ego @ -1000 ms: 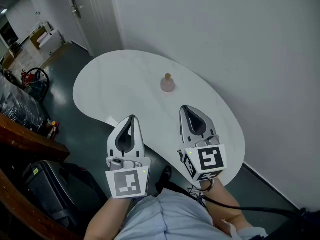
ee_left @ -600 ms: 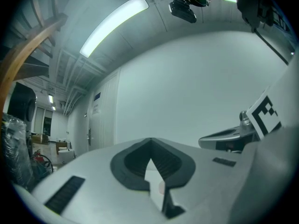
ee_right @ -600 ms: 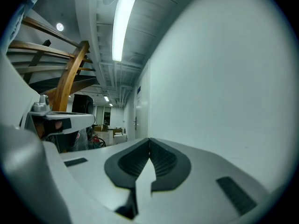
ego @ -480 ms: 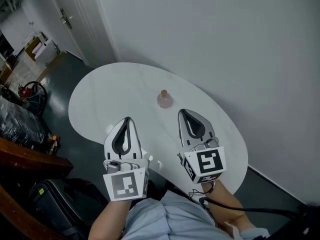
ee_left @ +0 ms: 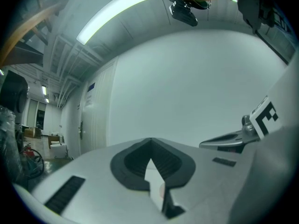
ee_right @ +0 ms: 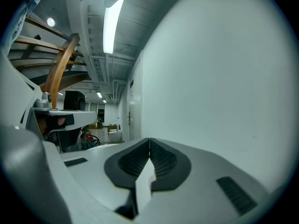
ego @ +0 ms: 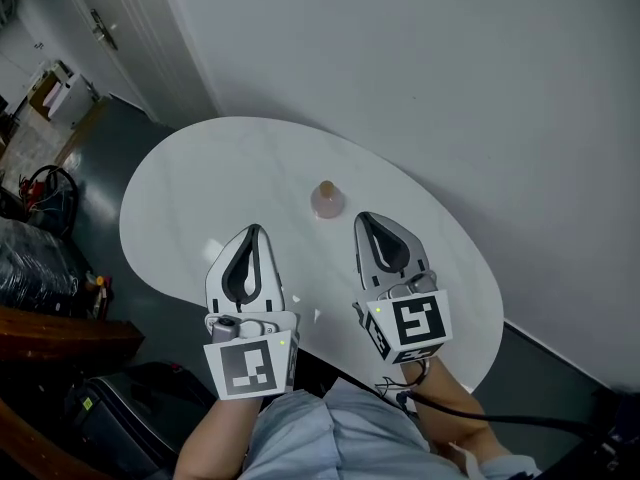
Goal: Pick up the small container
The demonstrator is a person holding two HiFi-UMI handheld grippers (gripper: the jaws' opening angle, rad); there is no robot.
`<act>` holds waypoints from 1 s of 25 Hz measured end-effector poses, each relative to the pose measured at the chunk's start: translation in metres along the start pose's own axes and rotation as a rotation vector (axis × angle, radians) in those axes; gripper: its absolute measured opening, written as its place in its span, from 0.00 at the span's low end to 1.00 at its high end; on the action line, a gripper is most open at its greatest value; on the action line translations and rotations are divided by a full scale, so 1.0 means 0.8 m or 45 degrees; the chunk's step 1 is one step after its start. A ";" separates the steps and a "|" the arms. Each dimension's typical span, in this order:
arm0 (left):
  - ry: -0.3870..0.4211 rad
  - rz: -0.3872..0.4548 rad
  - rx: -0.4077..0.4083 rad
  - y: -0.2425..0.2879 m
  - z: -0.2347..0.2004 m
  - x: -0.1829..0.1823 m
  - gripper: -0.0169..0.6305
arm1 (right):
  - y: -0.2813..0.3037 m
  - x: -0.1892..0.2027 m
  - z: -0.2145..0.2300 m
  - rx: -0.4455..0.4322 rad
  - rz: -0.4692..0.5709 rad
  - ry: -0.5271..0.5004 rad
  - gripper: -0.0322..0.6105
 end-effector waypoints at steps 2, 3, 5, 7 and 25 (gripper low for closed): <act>-0.014 -0.022 0.015 0.007 -0.006 0.006 0.02 | 0.009 0.007 -0.001 0.017 -0.020 0.001 0.05; -0.020 -0.031 0.025 0.012 -0.010 0.009 0.02 | 0.014 0.012 -0.002 0.026 -0.031 0.000 0.05; -0.034 -0.052 0.043 0.020 -0.016 0.018 0.02 | 0.024 0.024 -0.003 0.039 -0.054 0.006 0.05; -0.034 -0.071 0.062 0.027 -0.021 0.028 0.02 | 0.033 0.037 -0.004 0.050 -0.083 0.019 0.05; 0.017 -0.229 0.144 0.090 -0.055 0.097 0.03 | 0.086 0.110 0.001 0.081 -0.261 0.123 0.23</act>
Point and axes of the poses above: the fingertips, and each gripper's own axes: y forward along the fingers, z to its right, x out of its underside, the point moved 10 cm from there along -y, backward along the fingers, and after that the axes turned 1 degree about y, right-handed, at the moved point
